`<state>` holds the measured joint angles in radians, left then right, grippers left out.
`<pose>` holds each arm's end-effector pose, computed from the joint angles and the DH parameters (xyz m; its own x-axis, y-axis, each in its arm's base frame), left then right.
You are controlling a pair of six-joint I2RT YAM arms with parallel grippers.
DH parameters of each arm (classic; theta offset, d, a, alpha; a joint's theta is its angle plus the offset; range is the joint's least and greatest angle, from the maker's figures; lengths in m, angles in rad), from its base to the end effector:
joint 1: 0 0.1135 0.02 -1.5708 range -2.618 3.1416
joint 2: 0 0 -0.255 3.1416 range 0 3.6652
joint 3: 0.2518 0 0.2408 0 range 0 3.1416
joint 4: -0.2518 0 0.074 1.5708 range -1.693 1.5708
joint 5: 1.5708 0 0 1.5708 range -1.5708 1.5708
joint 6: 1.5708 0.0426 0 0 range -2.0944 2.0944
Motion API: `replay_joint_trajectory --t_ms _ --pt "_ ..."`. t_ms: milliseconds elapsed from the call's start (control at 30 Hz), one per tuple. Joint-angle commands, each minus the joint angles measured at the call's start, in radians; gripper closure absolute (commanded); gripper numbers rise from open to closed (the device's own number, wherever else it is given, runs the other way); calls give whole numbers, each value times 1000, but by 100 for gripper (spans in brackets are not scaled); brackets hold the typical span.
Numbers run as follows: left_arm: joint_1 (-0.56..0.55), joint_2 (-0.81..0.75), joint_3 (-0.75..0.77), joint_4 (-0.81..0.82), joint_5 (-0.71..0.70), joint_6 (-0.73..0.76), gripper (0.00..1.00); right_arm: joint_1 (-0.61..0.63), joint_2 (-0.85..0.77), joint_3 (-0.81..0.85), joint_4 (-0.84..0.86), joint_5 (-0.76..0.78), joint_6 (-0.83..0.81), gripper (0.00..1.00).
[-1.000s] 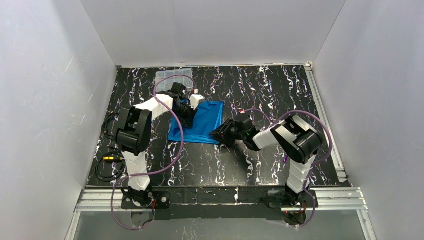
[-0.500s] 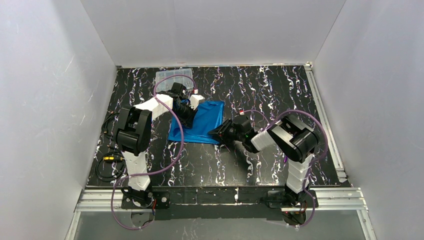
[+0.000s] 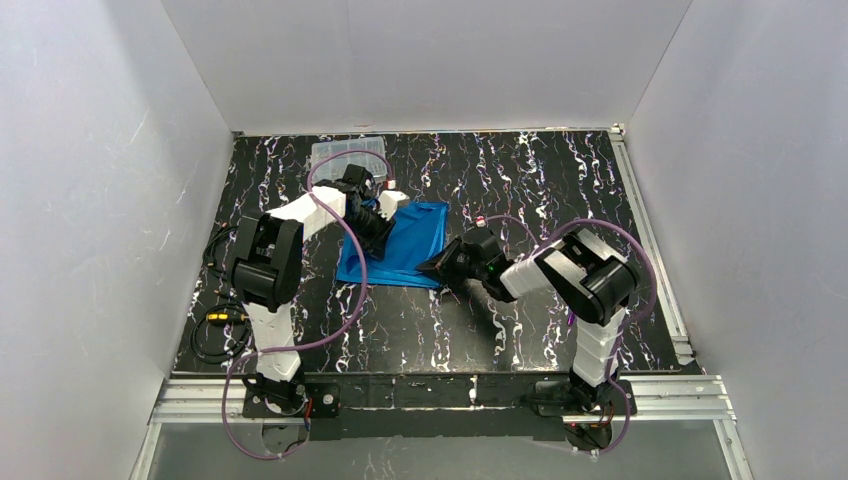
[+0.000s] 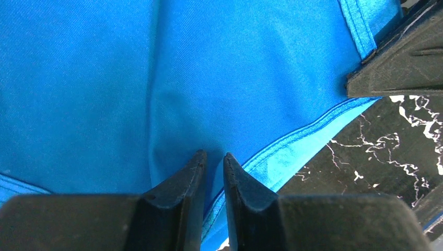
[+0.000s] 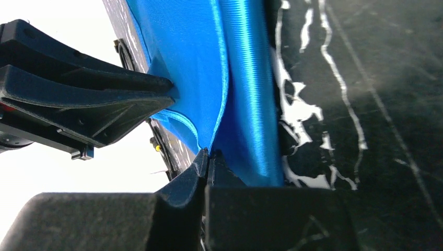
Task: Fold the napkin into a case and place the utensils inside
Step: Smooth out the upper triangle-folded napkin at the center of the board.
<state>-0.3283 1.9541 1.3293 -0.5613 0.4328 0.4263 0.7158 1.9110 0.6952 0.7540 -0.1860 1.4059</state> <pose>0.3557 -0.1401 0.1578 -0.6162 0.6065 -0.5025 0.7650 0.6126 -0.1988 0.2560 0.2331 0.1044 -0.8146 0.5763 -0.0657 0.2053 0.3923 0.8966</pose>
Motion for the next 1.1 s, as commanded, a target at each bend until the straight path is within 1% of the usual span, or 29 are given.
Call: replay_joint_trajectory --t_ms 0,67,167,333,467,633,767,1067 --pt "15 -90 60 -106 17 1 81 4 -99 58 -96 6 -101 99" --pt "15 -123 63 -122 24 9 80 2 -118 64 -136 0 -123 99" --pt "16 -158 59 -150 36 20 79 -1 -127 58 -145 -26 -133 99" --pt "19 -182 10 -164 28 47 81 -9 -141 44 -173 -60 -146 99" --pt "24 -180 -29 -163 26 60 83 -17 -171 39 -256 -62 -190 99" --pt "33 -165 -52 -161 17 75 84 -33 -215 4 -290 -52 -210 99" --pt "37 -155 -48 -175 28 85 85 -32 -229 15 -342 -44 -242 99" --pt "46 -169 -100 -164 -12 127 88 -34 -191 18 -346 -59 -243 99"
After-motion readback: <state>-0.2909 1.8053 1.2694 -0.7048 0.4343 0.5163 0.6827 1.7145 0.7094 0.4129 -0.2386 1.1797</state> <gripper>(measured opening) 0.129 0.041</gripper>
